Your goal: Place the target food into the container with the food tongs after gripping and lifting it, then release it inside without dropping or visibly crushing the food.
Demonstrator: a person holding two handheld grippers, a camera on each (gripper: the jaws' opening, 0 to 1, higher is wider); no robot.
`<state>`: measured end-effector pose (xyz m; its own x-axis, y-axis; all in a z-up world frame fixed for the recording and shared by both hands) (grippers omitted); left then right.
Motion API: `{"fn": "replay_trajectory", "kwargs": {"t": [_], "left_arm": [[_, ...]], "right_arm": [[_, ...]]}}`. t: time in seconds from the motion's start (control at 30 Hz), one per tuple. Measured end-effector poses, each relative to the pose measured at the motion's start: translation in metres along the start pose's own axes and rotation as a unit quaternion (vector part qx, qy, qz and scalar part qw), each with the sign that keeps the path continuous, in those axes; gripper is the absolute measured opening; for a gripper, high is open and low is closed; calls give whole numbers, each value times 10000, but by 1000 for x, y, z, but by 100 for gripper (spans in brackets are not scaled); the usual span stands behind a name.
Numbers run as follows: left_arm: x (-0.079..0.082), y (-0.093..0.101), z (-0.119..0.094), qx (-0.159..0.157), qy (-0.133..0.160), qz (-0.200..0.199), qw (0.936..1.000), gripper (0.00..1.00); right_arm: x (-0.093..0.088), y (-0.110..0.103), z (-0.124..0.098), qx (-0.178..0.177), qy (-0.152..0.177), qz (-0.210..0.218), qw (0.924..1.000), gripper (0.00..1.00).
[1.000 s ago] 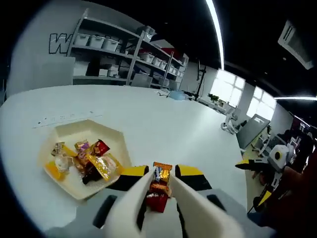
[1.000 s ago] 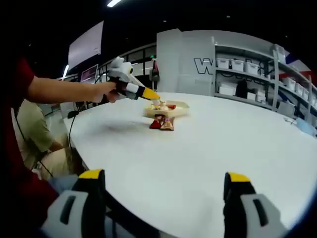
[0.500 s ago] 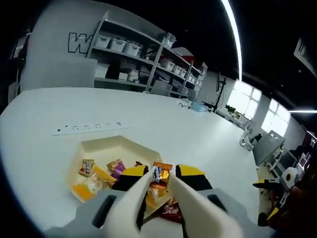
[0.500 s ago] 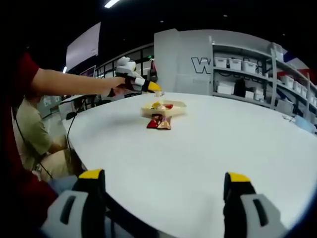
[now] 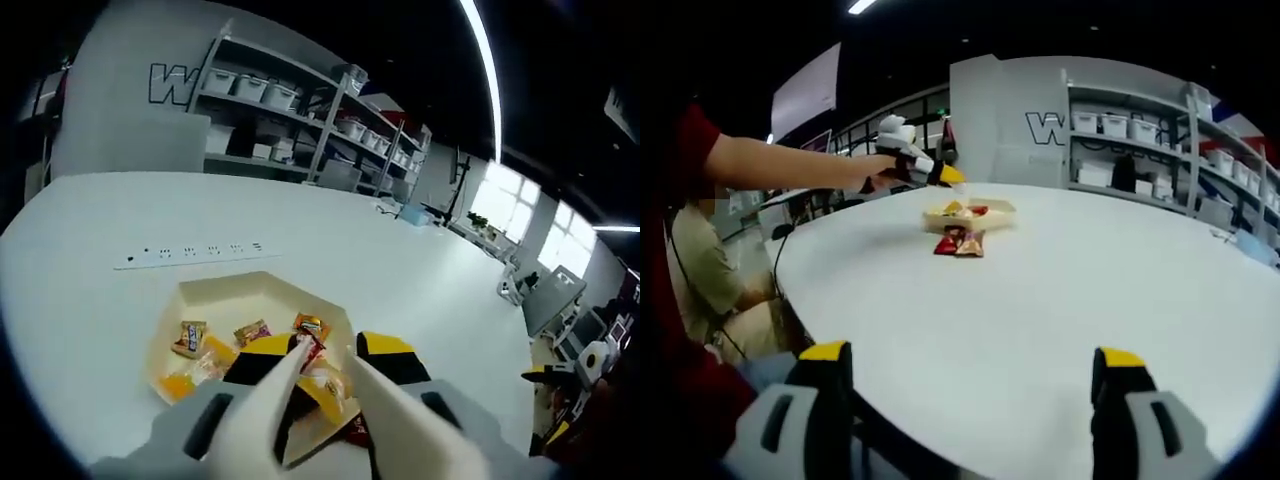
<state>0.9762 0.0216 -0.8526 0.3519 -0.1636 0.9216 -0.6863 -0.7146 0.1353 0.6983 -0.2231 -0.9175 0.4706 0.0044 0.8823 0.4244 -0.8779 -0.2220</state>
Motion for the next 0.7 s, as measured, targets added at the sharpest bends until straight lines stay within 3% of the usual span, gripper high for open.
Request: {"fn": "replay_trajectory", "kwargs": {"t": [0.13,0.23,0.37,0.53,0.6,0.7], "left_arm": [[-1,2,-2,-15,4,19,10000,22],[-5,18,-4,-213,-76,292,9993,23],[-15,42,-6,-470,-201,879,9948,23],[-28,59,-8,-641,-245,911,9935,24],[-35,66,-9,-725,-351,1221,9892,24],[-44,73,-8,-798,-432,1291,9875,24]], "right_arm": [[3,-1,1,26,10,-32,10000,99],[3,-1,1,32,11,-33,10000,99],[3,-2,1,45,-4,-48,10000,99],[3,-5,2,81,-25,-92,9999,99],[3,-6,2,97,-29,-97,9999,99],[2,-5,1,94,-39,-104,9999,99]]}}
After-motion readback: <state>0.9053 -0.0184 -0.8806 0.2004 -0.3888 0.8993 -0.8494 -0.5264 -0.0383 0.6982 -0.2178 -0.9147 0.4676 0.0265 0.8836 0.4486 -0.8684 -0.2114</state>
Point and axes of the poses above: the point that each gripper's makers call its tool centre point, and the gripper's own axes: z roughly forward along the fingers, y roughly to its right, x roughly out of its top, the point moved 5 cm from there along -z, roughly backward along the fingers, and after that the axes turned 12 degrees about z, right-handed, at the moved point
